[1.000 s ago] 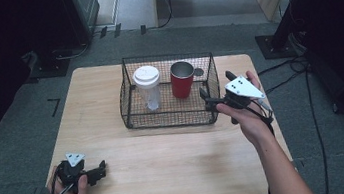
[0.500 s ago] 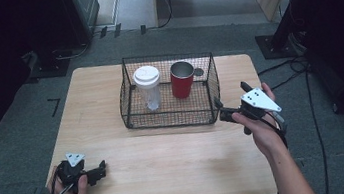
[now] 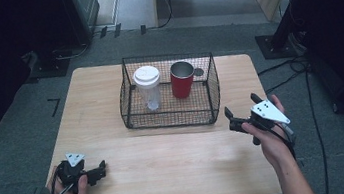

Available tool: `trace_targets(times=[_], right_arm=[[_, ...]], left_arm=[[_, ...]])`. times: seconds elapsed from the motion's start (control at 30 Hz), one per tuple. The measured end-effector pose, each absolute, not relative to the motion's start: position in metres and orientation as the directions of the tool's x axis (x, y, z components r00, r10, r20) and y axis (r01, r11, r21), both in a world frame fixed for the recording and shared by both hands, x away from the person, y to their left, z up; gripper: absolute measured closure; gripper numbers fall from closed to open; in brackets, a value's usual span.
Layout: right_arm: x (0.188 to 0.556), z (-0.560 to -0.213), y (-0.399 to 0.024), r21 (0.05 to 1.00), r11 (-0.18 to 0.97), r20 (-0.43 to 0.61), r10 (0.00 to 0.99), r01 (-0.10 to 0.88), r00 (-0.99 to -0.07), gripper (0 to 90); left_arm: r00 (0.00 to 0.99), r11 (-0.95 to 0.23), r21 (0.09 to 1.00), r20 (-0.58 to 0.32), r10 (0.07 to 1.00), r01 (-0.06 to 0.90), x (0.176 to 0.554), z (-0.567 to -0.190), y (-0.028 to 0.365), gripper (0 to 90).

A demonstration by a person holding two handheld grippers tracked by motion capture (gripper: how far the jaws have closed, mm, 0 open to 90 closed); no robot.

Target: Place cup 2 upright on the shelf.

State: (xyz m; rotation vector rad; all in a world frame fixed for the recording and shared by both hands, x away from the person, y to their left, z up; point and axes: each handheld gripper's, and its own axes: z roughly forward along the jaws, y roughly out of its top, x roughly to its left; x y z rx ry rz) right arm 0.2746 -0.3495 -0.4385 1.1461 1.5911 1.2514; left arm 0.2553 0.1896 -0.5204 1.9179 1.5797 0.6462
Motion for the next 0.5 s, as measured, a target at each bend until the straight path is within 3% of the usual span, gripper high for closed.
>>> trace_targets(times=[0.5], right_arm=[[0.256, -0.468, -0.374, 0.97, 0.078, -0.026, 0.975, 0.231, -0.222, 0.0]], left_arm=[[0.187, -0.144, 0.691, 0.013, 0.982, 0.708, 0.255, -0.52, 0.19, 0.0]])
